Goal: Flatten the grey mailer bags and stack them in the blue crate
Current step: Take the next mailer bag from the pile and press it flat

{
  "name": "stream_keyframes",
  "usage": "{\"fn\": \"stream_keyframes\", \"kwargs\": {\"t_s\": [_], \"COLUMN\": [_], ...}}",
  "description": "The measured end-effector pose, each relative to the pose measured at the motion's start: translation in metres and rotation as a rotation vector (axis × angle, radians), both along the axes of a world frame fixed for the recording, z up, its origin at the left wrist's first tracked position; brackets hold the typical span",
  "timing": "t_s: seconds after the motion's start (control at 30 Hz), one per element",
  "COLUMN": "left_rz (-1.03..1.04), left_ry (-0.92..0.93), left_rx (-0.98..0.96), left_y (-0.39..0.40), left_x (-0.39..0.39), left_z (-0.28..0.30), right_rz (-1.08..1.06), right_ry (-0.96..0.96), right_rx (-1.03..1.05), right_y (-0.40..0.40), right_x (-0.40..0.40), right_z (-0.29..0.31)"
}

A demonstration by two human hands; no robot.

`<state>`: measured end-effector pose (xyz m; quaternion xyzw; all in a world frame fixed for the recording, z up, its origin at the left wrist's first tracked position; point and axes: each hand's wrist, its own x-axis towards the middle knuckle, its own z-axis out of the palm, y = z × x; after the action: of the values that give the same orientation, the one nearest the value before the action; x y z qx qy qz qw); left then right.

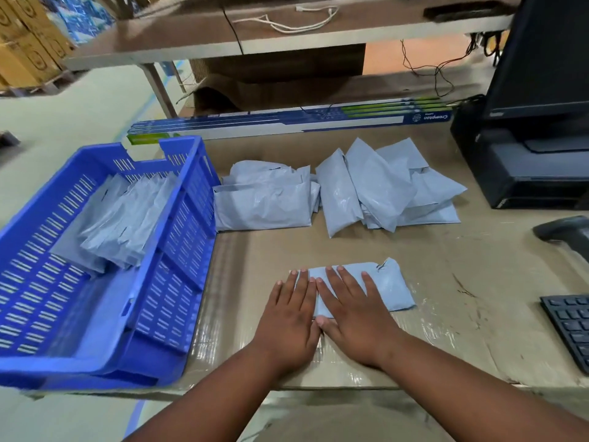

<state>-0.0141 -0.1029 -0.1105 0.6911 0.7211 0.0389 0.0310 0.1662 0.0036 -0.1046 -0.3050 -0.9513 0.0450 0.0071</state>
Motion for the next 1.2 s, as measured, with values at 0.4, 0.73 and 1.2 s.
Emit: {"fn": "stream_keyframes", "kwargs": {"t_s": [0.4, 0.73, 1.2], "left_rz": [0.020, -0.088, -0.094], "left_ry": [0.065, 0.035, 0.076], "left_rx": [-0.007, 0.018, 0.024], "left_y": [0.003, 0.042, 0.046], "left_x": [0.005, 0.047, 0.045], "left_z": [0.014, 0.012, 0.004], "right_rz": [0.004, -0.138, -0.091], "right_ry": [0.032, 0.028, -0.012], "right_rx": [-0.009, -0.023, -0.098], "right_y": [-0.001, 0.014, 0.025], "right_x": [0.010, 0.052, 0.054], "right_z": [0.010, 0.009, 0.010]}}
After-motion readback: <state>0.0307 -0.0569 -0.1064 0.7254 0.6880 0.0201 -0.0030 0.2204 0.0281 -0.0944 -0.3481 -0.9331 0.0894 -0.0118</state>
